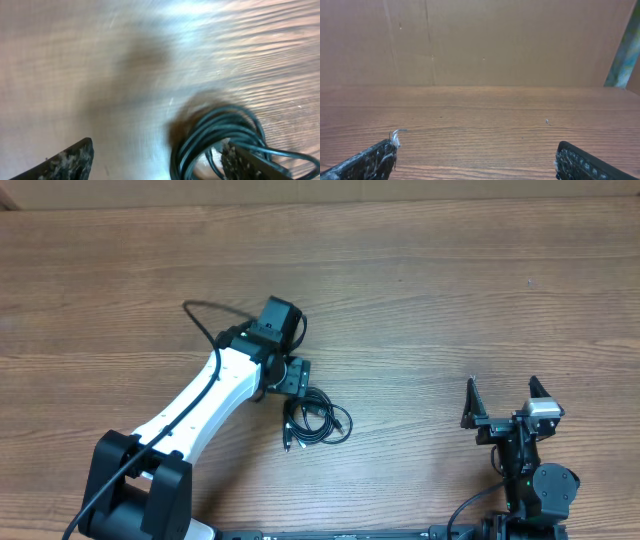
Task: Untangle cables
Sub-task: 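Close the left gripper on the coil and lift it slightly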
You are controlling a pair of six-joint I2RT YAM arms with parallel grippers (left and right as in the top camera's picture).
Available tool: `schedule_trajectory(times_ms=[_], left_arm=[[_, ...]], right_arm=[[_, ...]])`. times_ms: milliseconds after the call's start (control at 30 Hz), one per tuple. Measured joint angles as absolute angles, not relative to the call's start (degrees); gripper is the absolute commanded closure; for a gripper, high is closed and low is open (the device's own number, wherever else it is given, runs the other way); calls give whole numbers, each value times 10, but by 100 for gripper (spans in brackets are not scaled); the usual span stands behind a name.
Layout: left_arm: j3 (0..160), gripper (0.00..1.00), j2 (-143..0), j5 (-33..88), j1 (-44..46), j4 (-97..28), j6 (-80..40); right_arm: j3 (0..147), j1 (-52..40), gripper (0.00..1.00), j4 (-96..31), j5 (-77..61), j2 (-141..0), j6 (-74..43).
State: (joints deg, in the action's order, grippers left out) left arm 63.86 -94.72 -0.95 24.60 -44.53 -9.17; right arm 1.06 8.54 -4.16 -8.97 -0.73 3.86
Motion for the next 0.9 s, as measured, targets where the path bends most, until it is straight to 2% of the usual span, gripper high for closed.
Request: schedule_trajectory(times_ms=[100, 233, 367, 500, 800, 900], left_arm=[[640, 35, -947, 20, 250, -434, 31], [640, 35, -948, 68, 253, -455, 170], [640, 38, -952, 89, 254, -459, 244], [640, 48, -964, 102, 254, -461, 277], [629, 51, -1001, 124, 254, -462, 300], [629, 55, -1014, 138, 254, -462, 303]], right_arm=[[11, 85, 0, -41, -90, -7, 39], [11, 85, 0, -41, -90, -7, 39], [11, 85, 0, -41, -90, -7, 38], [11, 85, 0, -41, -90, -7, 38], [11, 86, 0, -41, -90, -7, 38], [11, 85, 0, -41, -90, -7, 38]])
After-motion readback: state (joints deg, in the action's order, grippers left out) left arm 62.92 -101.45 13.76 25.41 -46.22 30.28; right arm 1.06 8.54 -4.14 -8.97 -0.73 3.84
